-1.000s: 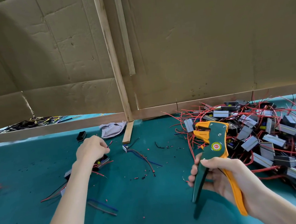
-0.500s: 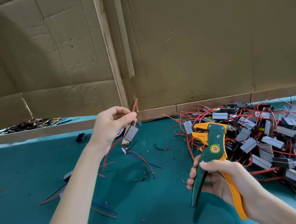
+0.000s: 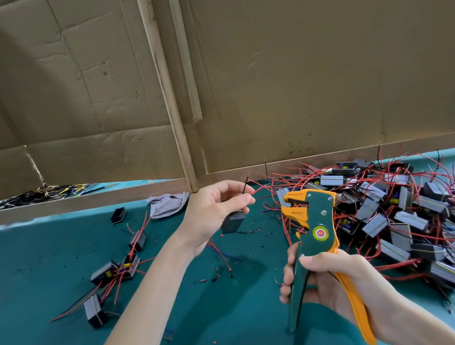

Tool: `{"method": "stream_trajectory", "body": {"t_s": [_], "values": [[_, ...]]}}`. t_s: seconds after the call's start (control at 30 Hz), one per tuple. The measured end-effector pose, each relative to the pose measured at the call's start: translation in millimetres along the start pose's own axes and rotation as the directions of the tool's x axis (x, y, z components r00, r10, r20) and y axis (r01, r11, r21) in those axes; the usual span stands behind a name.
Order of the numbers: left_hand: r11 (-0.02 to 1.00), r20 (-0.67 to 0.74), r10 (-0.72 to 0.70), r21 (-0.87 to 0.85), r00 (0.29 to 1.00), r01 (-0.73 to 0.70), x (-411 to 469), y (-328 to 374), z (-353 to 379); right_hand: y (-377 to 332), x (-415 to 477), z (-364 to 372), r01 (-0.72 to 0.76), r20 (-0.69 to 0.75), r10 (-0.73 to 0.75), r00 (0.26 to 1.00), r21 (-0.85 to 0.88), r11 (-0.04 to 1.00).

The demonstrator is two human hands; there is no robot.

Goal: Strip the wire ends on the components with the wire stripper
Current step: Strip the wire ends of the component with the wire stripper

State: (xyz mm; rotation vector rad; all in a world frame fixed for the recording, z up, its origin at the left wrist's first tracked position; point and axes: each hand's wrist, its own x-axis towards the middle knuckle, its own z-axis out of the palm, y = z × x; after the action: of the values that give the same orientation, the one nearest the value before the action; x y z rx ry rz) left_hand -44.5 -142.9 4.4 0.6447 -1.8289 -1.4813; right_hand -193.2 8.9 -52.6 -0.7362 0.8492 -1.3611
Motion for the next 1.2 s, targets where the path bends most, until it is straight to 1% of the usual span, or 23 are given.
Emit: {"method": "stream_trajectory", "body": {"t_s": [0.13, 0.2, 0.3, 0.43, 0.67, 0.9, 1.0, 1.07, 1.2], "values": [[0.993, -0.010, -0.035, 0.115, 0.999, 0.036, -3, 3, 1, -1, -2, 0, 0.009, 0.028, -0.009, 1.000, 0.011, 1.000], [0.989, 0.012, -0.045, 0.141, 0.999, 0.043, -5, 2, 2, -2, -3, 1, 0.008, 0.046, -0.008, 0.999, 0.002, 1.000], [0.991, 0.068, -0.041, 0.132, 0.997, 0.032, -8, 2, 5, -3, -5, 2, -0.006, 0.062, 0.008, 0.998, -0.029, 1.000], [0.992, 0.108, -0.048, 0.121, 0.993, 0.035, -12, 4, 8, -4, -6, 3, -0.027, 0.091, 0.032, 0.995, -0.063, 0.998], [0.983, 0.191, -0.115, 0.166, 0.975, 0.083, -14, 6, 7, -3, -7, 2, -0.039, 0.142, 0.055, 0.988, -0.111, 0.993], [0.970, 0.222, -0.138, 0.229, 0.965, 0.086, -16, 11, 2, -2, -7, 1, -0.033, 0.176, 0.058, 0.983, -0.142, 0.989], [0.960, 0.263, -0.163, 0.263, 0.951, 0.092, -17, 13, 0, -1, -6, 0, -0.022, 0.206, 0.057, 0.977, -0.168, 0.986], [0.958, 0.273, -0.156, 0.276, 0.949, 0.078, -17, 14, 1, 0, -6, -1, -0.021, 0.215, 0.058, 0.975, -0.171, 0.985], [0.966, 0.240, -0.089, 0.256, 0.967, 0.026, -18, 17, 0, -1, -6, -2, -0.010, 0.242, 0.052, 0.969, -0.172, 0.985]]}}
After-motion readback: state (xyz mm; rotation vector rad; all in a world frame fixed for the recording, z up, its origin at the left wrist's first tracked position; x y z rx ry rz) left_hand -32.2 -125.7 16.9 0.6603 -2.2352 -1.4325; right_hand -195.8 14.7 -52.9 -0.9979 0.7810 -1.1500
